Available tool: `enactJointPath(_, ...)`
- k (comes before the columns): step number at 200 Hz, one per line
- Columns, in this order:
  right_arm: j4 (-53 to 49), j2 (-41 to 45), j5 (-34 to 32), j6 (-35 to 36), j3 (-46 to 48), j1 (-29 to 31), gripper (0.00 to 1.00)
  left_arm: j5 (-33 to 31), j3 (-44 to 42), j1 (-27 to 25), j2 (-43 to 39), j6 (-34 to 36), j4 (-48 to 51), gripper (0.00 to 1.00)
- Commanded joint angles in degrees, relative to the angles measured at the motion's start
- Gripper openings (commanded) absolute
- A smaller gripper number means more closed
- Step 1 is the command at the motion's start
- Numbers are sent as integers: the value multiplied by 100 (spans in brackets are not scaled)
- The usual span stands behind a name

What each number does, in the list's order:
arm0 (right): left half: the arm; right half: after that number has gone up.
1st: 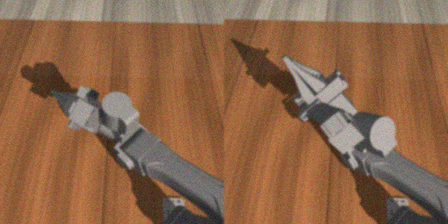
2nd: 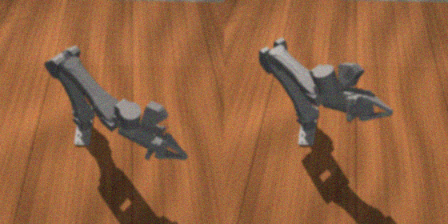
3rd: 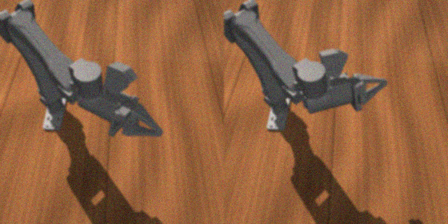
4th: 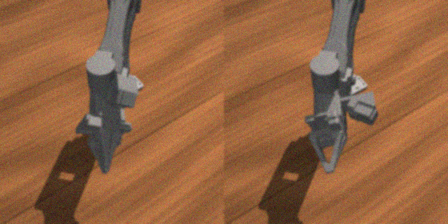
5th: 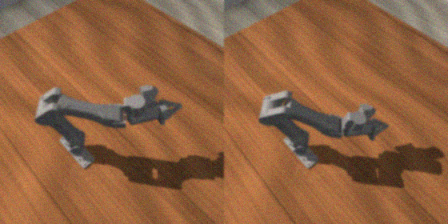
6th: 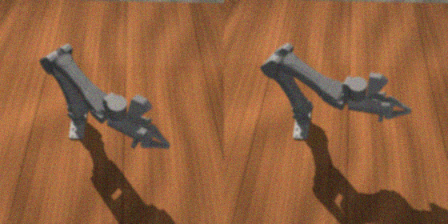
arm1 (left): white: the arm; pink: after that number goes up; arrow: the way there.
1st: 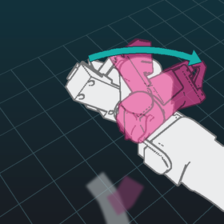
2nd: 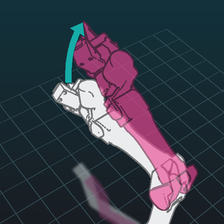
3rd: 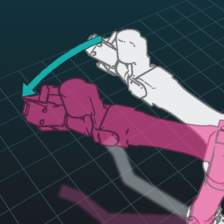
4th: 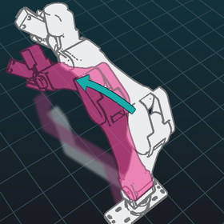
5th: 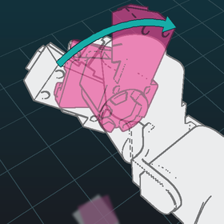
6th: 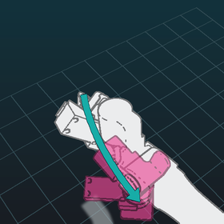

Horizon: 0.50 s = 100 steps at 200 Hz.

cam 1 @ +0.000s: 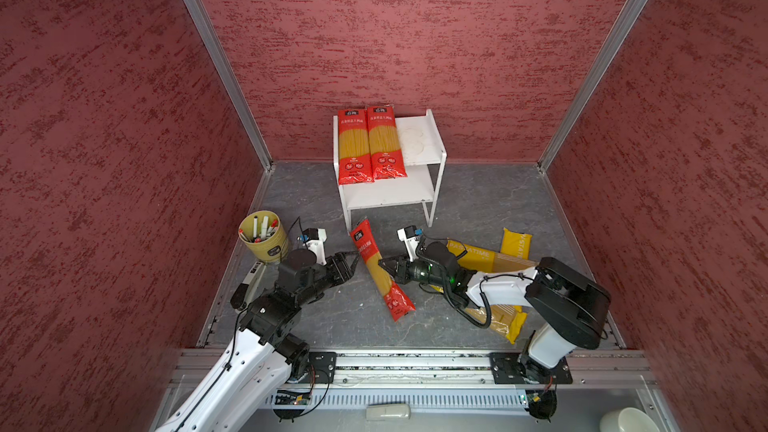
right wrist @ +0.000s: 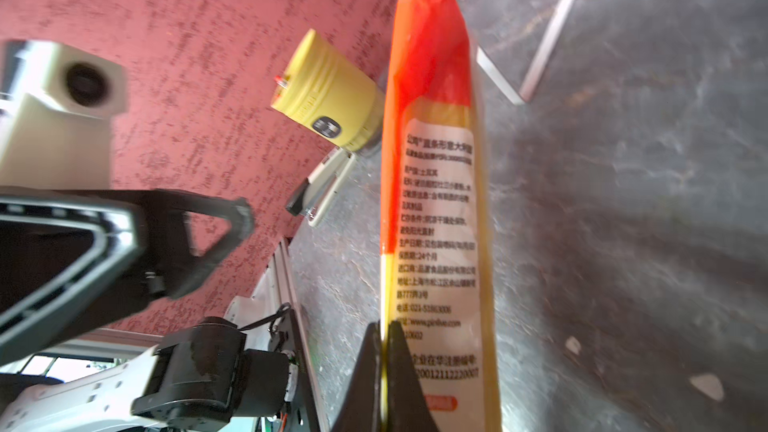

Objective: Place and organize the pasta boxes and bags onto the shelf
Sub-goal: 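Lift the red spaghetti bag upright with both grippers near the shelf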

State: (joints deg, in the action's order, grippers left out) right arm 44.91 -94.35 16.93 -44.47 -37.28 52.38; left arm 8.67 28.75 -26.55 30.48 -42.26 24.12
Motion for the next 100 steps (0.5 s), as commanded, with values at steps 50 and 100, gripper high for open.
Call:
enactJointPath(50,1859,644,729,510,-40,17,0,1887,-637,757,-343,-149,-1892,74)
enactJointPath(100,1118,1230,1202,1170,-435,18,0,2793,-1004,1317,-158,-660,-3401,79)
